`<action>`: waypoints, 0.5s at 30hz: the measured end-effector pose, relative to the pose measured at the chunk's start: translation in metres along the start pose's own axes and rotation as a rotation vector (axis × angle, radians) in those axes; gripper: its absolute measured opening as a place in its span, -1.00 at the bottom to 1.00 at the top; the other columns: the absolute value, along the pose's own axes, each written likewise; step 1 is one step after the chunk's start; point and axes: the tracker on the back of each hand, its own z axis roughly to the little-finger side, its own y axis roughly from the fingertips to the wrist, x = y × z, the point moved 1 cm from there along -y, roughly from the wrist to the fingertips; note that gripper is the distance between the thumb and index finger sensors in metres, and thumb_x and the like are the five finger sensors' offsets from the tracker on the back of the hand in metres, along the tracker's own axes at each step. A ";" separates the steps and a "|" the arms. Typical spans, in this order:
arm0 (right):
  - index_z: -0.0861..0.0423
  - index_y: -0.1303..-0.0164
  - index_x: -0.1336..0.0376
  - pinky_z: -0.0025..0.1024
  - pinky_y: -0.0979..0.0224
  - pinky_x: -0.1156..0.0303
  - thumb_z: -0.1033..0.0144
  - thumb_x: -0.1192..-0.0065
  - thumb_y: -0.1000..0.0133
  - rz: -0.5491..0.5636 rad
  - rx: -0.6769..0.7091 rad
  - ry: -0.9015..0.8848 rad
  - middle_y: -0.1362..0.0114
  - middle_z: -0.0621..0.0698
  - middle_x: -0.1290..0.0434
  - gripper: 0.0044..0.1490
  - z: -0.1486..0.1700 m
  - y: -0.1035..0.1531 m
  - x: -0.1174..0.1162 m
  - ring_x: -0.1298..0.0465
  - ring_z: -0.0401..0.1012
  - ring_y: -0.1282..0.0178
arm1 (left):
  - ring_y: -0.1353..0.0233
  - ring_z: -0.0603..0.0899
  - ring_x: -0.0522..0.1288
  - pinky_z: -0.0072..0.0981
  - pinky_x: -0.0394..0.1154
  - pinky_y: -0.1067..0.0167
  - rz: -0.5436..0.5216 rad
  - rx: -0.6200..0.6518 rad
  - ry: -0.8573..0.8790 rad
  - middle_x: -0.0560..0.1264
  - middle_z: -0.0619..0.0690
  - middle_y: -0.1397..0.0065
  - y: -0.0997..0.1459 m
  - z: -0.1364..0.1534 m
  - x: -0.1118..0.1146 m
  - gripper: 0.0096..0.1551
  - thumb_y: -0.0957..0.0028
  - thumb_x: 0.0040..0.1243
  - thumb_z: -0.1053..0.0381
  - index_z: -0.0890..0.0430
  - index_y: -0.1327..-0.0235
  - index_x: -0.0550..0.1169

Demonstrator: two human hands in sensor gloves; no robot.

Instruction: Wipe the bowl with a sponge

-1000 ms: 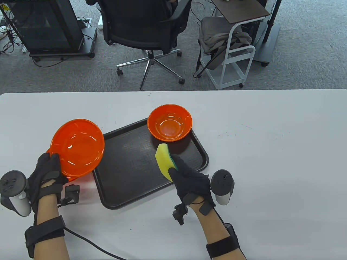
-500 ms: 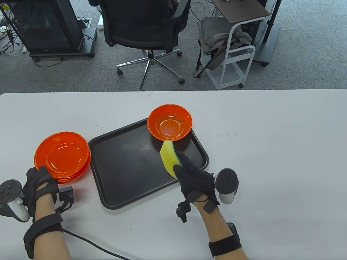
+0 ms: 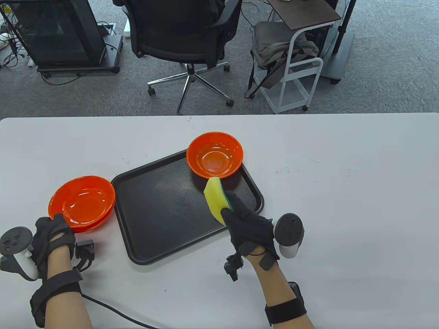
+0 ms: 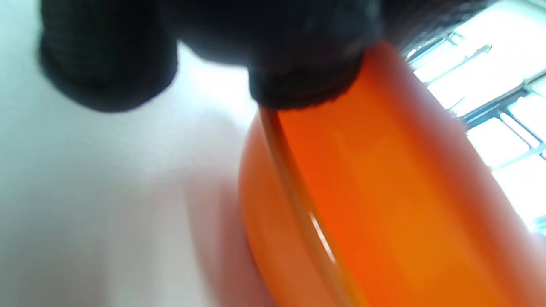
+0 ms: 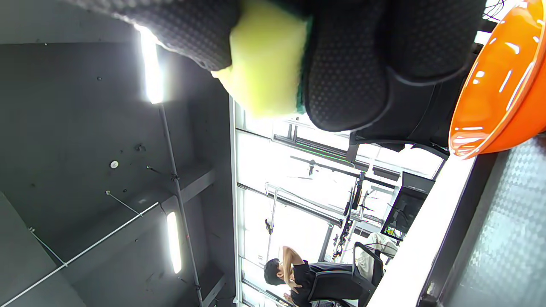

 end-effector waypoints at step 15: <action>0.27 -0.43 -0.10 0.18 -0.16 -0.44 0.24 -0.21 -0.27 -0.013 0.017 0.003 -0.37 0.36 -0.45 -0.36 -0.001 0.000 -0.001 -0.61 0.09 -0.08 | 0.53 0.02 0.66 -0.03 0.67 0.27 0.094 0.093 -0.049 0.66 0.07 0.19 0.021 -0.029 -0.009 -0.11 -0.07 0.32 -0.22 0.30 -0.40 0.26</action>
